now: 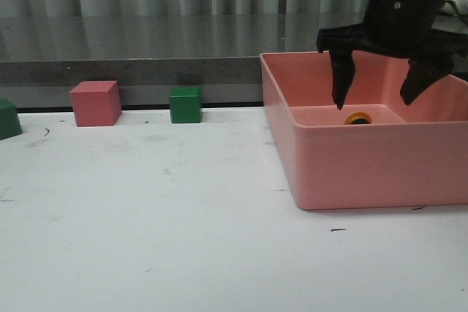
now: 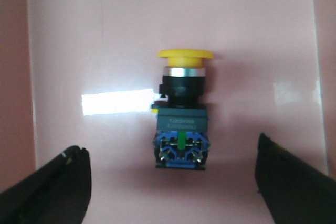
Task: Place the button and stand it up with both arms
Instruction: 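Lower the right gripper into the pink bin and grasp the yellow button, then lift the button out of the bin and carry it toward the left gripper, then open the right gripper to set the button on the table, then raise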
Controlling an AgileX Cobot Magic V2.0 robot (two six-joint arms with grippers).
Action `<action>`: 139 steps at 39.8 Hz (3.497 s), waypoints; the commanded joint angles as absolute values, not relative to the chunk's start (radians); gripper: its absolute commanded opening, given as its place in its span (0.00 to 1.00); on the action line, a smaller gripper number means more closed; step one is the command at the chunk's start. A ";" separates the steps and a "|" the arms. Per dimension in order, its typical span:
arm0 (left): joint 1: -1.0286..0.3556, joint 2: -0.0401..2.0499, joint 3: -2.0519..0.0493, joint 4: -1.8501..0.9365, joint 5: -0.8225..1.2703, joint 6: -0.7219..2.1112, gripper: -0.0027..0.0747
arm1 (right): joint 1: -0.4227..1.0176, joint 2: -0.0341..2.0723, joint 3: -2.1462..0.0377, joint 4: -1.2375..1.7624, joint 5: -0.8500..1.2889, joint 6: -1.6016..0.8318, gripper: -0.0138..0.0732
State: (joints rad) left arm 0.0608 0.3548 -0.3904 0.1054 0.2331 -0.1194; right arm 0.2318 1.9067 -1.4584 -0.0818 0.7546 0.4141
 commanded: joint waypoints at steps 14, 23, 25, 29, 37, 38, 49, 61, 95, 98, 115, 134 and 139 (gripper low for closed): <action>0.055 0.369 -0.428 0.098 0.160 -0.122 0.90 | 0.214 2.023 -1.587 -0.103 0.743 0.453 0.90; 0.055 0.369 -0.428 0.098 0.160 -0.122 0.90 | 0.214 2.051 -1.601 -0.103 0.736 0.453 0.82; 0.055 0.369 -0.428 0.098 0.160 -0.122 0.90 | 0.214 2.053 -1.601 -0.103 0.738 0.453 0.76; 0.055 0.369 -0.428 0.098 0.160 -0.122 0.90 | 0.214 2.051 -1.601 -0.103 0.739 0.453 0.61; 0.055 0.369 -0.428 0.098 0.160 -0.122 0.90 | 0.214 2.047 -1.602 -0.103 0.747 0.453 0.43; 0.055 0.369 -0.428 0.098 0.160 -0.122 0.90 | 0.214 2.047 -1.602 -0.103 0.749 0.453 0.43; 0.055 0.369 -0.428 0.098 0.160 -0.122 0.90 | 0.214 1.958 -1.603 -0.103 0.781 0.453 0.43; 0.055 0.369 -0.428 0.098 0.160 -0.122 0.90 | 0.259 1.787 -1.603 -0.101 0.832 0.453 0.43; 0.055 0.369 -0.428 0.098 0.160 -0.122 0.90 | 0.753 2.021 -1.966 0.007 0.987 0.470 0.43; 0.055 0.369 -0.428 0.098 0.160 -0.122 0.90 | 0.755 2.065 -1.975 0.008 0.987 0.504 0.43; 0.055 0.369 -0.428 0.098 0.160 -0.122 0.90 | 0.753 2.241 -1.975 0.008 0.972 0.590 0.43; 0.055 0.369 -0.428 0.098 0.160 -0.122 0.90 | 0.753 2.268 -1.975 0.010 0.952 0.591 0.62; 0.055 0.369 -0.428 0.098 0.160 -0.122 0.90 | 0.753 2.268 -1.980 0.010 0.953 0.591 0.81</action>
